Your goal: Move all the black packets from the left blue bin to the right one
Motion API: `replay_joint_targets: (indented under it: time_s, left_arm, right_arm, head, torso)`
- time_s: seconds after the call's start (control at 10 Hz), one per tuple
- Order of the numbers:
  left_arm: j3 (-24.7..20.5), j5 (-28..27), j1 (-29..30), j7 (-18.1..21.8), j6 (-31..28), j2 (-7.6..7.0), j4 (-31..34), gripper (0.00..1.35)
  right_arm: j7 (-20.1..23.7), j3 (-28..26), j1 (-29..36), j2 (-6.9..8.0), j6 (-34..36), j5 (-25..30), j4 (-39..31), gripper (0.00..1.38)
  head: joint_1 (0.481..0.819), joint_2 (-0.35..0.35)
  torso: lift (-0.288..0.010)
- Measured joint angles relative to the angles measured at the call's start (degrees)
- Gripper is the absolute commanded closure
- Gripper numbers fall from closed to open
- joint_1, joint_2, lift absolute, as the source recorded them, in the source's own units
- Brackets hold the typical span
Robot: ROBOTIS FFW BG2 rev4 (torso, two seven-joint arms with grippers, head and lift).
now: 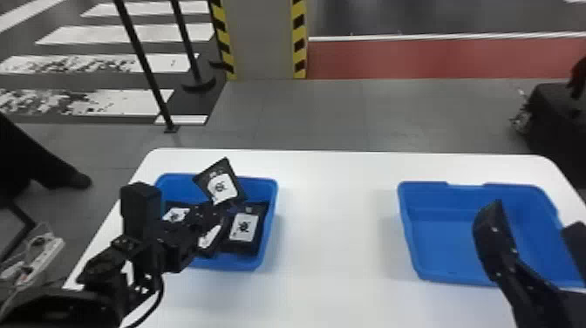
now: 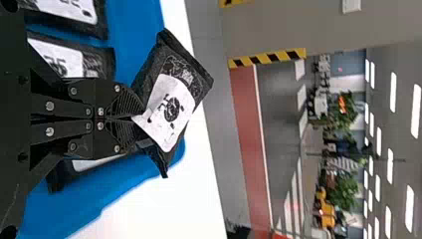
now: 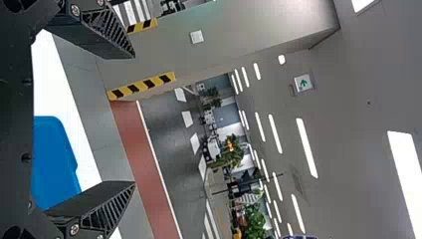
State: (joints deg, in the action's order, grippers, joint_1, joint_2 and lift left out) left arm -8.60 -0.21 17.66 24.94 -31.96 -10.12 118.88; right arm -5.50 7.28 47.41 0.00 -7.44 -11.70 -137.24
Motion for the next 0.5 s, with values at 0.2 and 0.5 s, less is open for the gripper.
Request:
replay_joint_targets:
  time_s: [0.2, 0.5]
  left_arm:
    - [1.3, -2.1, 2.8, 4.6, 0.4, 0.21, 8.4, 1.21]
    - [6.0, -4.8, 2.5, 10.2, -0.2, 1.36, 12.9, 1.21]
  right_arm:
    - [3.0, -0.1, -1.3, 0.00, 0.8, -1.9, -1.1, 0.11]
    - [14.2, -0.2, -6.4, 0.00, 10.4, -5.8, -2.5, 0.10]
  head:
    - [0.695, 0.047]
    - [0.695, 0.027]
  torso:
    - [-0.110]
    - [-0.110]
